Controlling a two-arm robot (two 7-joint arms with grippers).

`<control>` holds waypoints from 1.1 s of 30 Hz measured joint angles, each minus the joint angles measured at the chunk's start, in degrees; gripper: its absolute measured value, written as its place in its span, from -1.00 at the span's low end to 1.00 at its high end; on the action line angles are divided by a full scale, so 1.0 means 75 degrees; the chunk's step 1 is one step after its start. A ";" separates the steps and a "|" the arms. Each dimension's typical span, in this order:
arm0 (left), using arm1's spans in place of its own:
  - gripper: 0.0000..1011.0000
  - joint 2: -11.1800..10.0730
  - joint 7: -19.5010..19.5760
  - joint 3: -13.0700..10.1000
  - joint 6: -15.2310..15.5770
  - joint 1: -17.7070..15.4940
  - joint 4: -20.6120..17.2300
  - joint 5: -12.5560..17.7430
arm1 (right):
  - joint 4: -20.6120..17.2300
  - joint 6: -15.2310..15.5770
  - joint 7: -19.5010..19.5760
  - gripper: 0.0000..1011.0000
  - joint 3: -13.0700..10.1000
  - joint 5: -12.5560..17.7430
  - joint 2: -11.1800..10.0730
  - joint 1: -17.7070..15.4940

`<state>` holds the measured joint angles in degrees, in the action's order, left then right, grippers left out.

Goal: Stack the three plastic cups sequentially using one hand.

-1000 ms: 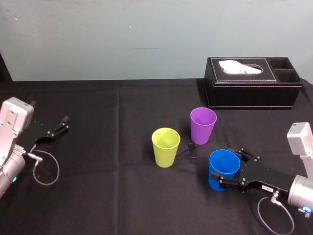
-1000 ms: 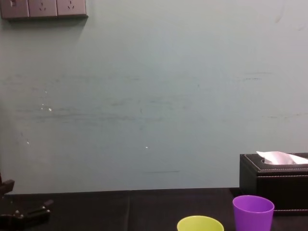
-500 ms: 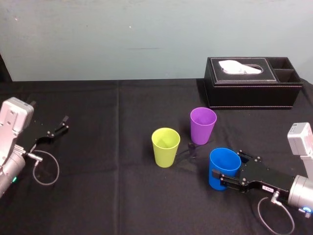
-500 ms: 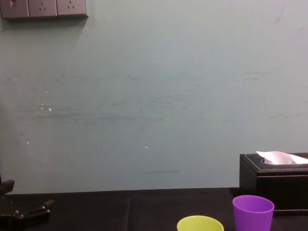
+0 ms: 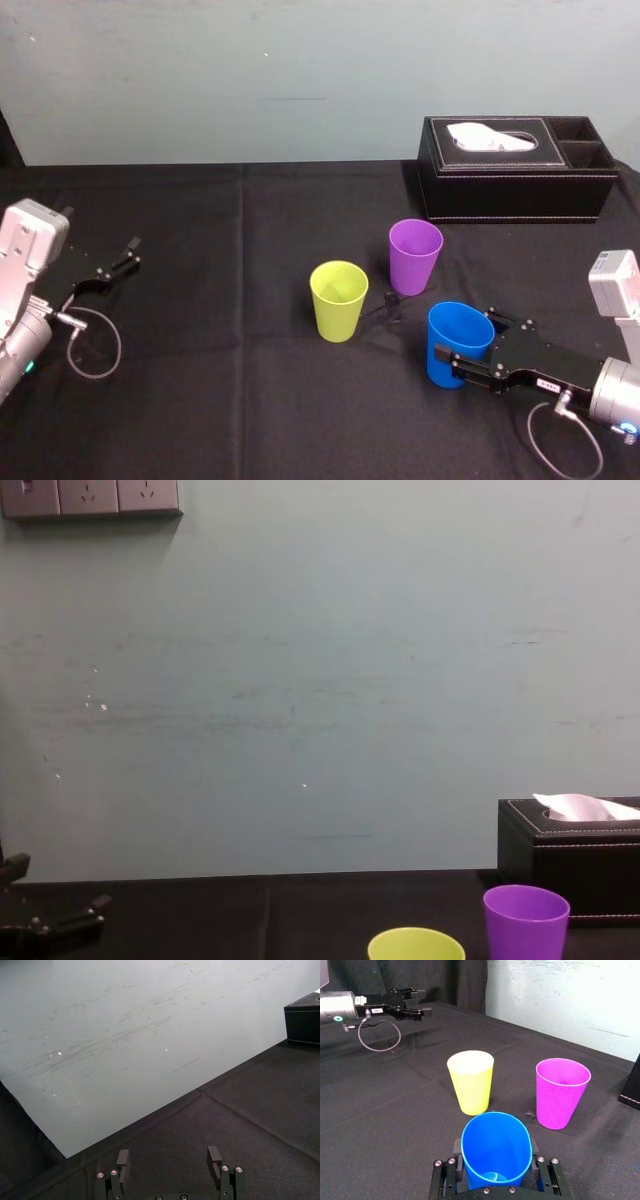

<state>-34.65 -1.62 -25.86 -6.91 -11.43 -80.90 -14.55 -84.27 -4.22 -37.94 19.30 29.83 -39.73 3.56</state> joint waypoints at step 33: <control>1.00 0.0000 0.0000 0.0000 0.0000 0.0000 0.0000 0.0000 | -0.1615 0.0802 0.0952 0.43 -0.0645 -0.0069 -0.0343 -0.0194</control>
<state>-34.65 -1.62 -25.86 -6.91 -11.43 -80.90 -14.55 -96.38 1.79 -30.81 14.46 29.31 -42.31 2.10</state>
